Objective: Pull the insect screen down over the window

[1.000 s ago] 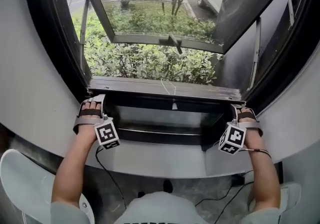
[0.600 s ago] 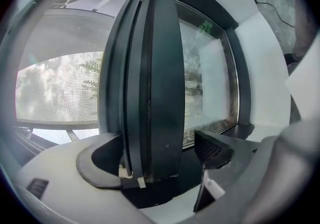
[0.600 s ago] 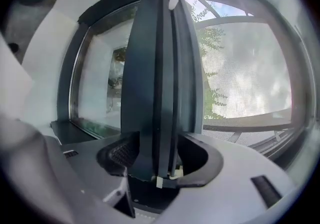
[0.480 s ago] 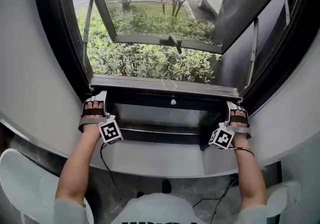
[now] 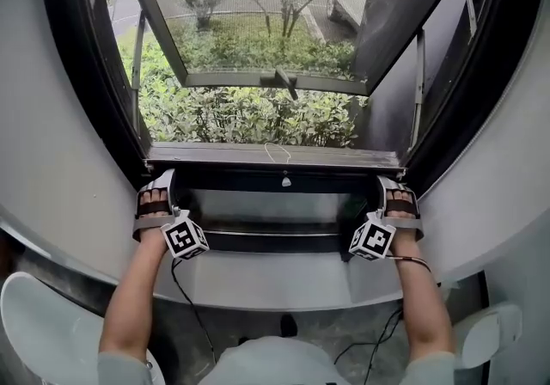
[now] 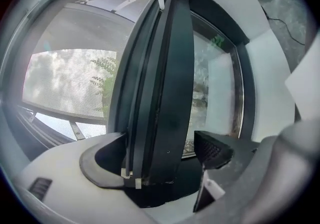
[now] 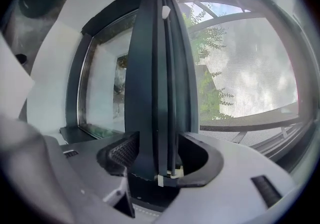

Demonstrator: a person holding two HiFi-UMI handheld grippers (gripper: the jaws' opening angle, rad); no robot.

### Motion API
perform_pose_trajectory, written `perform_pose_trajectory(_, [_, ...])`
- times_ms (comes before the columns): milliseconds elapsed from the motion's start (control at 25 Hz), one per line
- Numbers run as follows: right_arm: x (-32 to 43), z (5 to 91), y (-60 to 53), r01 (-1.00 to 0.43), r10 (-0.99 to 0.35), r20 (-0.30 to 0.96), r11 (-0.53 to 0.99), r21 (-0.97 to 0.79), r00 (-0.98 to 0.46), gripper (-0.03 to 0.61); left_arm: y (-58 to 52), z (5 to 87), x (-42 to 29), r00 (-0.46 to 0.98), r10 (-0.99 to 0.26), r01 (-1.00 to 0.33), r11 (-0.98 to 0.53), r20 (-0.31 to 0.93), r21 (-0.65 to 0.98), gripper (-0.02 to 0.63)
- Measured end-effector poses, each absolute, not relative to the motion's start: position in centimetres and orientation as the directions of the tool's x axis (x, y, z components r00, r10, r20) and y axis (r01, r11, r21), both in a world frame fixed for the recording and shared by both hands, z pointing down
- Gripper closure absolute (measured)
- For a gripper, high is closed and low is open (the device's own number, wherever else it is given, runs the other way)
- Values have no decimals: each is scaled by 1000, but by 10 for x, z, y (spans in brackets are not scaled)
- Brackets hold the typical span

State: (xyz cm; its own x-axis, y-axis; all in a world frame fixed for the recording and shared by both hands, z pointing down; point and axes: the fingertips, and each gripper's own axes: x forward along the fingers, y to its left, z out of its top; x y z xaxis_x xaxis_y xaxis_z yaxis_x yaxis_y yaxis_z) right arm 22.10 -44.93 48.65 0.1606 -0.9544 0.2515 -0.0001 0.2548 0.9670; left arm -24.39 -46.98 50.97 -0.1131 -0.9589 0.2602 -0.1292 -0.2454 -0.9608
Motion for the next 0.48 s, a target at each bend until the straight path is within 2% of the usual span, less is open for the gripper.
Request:
perform_pose_trajectory(120, [209,478,-439,-86,-959,253,244,966,124,333,-461,499,-233,-58,-968,-230,-224,243,-947,175])
perform_pose_trajectory(240, [190,466,-422,-241,-969,237,214,947,74,333,-448,485,-224,16,-971,-436,-223,240,-872,176])
perform_pose_trajectory(360, [168,461,-402,-448,-971,238,207,870,12,334,-428,473,-212,111,-966,-645,-249,233,-722,187])
perform_pose_trajectory(400, [161,460,-395,-520,-971,241,212,828,-12,334,-419,468,-208,144,-965,-700,-256,219,-667,204])
perform_pose_trajectory(480, [145,457,-380,-652,-969,237,220,726,-62,334,-401,458,-201,199,-964,-789,-263,175,-555,281])
